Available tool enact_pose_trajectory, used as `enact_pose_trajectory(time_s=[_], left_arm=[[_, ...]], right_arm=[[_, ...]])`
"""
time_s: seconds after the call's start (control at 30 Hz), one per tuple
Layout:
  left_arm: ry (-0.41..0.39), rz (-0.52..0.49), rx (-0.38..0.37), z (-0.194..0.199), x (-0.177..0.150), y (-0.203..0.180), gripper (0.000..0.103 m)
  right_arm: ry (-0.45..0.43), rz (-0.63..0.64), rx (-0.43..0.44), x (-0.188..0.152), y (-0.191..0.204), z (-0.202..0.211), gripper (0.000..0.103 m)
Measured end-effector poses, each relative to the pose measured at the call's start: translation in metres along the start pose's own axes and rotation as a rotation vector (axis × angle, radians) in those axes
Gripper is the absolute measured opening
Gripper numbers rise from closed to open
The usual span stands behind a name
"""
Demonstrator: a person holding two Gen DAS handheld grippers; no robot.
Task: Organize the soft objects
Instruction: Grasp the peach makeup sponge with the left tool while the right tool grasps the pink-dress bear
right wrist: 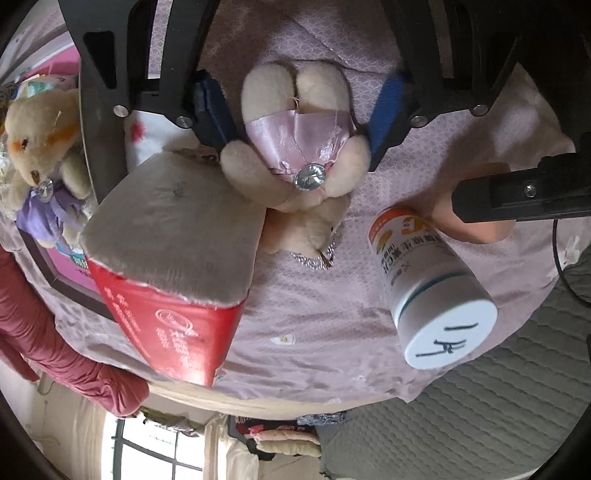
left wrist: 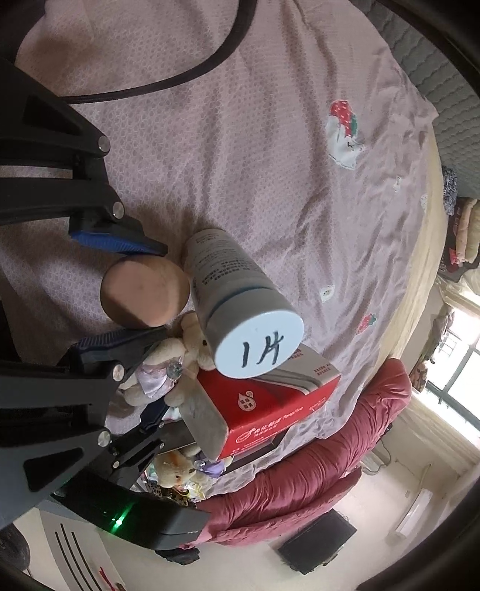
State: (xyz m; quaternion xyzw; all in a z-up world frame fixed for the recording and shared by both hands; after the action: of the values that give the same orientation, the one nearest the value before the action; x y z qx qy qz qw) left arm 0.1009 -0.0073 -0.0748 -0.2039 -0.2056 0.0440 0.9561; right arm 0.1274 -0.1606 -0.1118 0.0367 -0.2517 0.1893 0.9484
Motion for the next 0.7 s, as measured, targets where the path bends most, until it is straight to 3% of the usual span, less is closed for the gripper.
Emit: enact_pose_trajectory(time_s=[0.27, 0.7], left_arm=[[0.003, -0.034, 0.007, 0.000, -0.002, -0.009, 0.037], [-0.036, -0.099, 0.087, 0.021, -0.011, -0.018, 0.037]], right_arm=[[-0.021, 0.010, 0.018, -0.001, 0.002, 0.007, 0.044], [-0.084, -0.040, 0.095, -0.009, 0.001, 0.052, 0.042]])
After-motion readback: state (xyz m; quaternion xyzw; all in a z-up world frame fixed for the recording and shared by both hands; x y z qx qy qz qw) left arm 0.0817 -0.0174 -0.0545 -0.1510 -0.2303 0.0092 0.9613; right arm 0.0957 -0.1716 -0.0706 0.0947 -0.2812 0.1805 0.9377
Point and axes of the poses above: each gripper's, at about its wrist camera, not at the fingertips, and z roughly against the way its jaws point, y to its left, x to its top, the point moved 2 cm from there along -z, roughly the way its jaws point, and after that the axes turned 7 degrees about y, right-handed, at the moved point
